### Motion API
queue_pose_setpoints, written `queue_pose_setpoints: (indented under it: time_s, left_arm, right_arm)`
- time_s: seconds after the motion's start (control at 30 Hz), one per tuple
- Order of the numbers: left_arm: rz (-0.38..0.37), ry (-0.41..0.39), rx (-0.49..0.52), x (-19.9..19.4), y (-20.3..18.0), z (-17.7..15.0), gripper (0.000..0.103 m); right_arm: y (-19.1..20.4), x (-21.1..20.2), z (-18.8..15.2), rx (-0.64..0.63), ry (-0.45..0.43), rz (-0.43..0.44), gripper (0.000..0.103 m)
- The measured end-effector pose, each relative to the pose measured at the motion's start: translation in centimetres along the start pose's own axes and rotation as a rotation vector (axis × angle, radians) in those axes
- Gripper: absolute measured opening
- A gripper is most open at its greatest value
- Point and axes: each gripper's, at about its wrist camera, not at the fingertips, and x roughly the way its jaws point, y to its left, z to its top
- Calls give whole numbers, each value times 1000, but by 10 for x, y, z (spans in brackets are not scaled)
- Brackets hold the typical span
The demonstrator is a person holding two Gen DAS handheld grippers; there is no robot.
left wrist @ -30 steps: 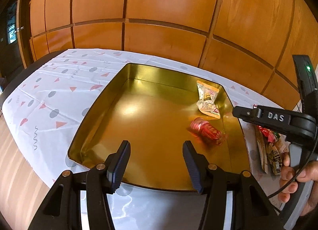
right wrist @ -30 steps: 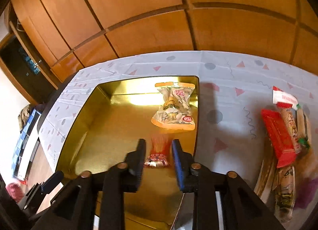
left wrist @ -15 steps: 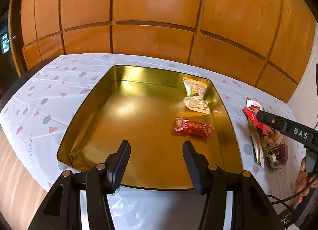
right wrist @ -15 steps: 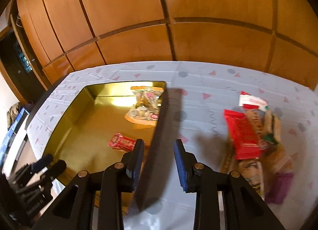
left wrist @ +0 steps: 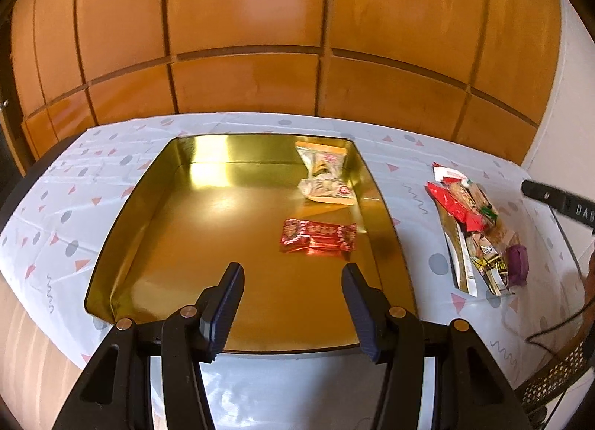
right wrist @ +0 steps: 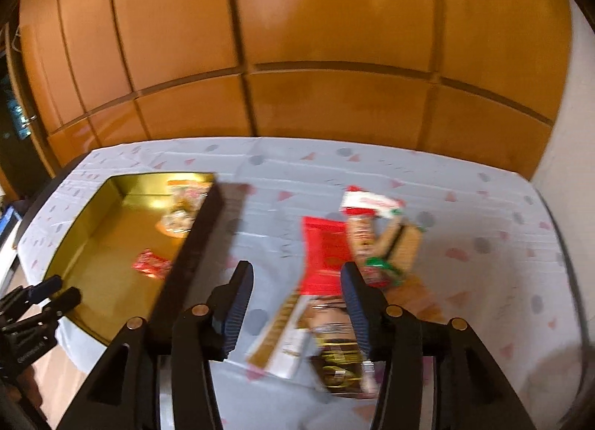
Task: Organize snacks
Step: 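Grasp the long brown-and-white snack bar with the left gripper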
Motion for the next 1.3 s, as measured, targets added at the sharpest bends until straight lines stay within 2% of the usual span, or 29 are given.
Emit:
queue_pose_setpoints:
  time_s: [0.23,0.63,0.77,0.83,1.0,1.13,1.23,1.27,1.3]
  left_arm:
    - [-22,1,43,-1,-20,5,55]
    - [-78,8,133,-3,-63,15,55]
    - [-138,27,172,1,-89,21,55]
    - [-184,52,175,6,-102,25,55]
    - [-254,112,189,22,-132,36,54]
    - [-270,155,207,39,-149,43,54]
    - [-265,191,255,52,-161,33,54]
    - [-267,203,273,57,-164,28,51]
    - [-262,223,296,63,-168,22,42]
  right_arm:
    - [-53,-17,11,34,-40,-106,58]
    - [-160,-15,6,142,-82,-299,60]
    - [-188,-12,1,285,-72,-259,61]
    - [-191,-14,1,305,-83,-253,65]
    - [-191,-12,1,322,-82,-209,67]
    - [-190,-12,0,328,-84,-189,69]
    - [-192,-9,-1,344,-72,-175,69]
    - [-193,-8,-1,346,-66,-172,69]
    - [-193,-6,-1,348,-57,-169,69]
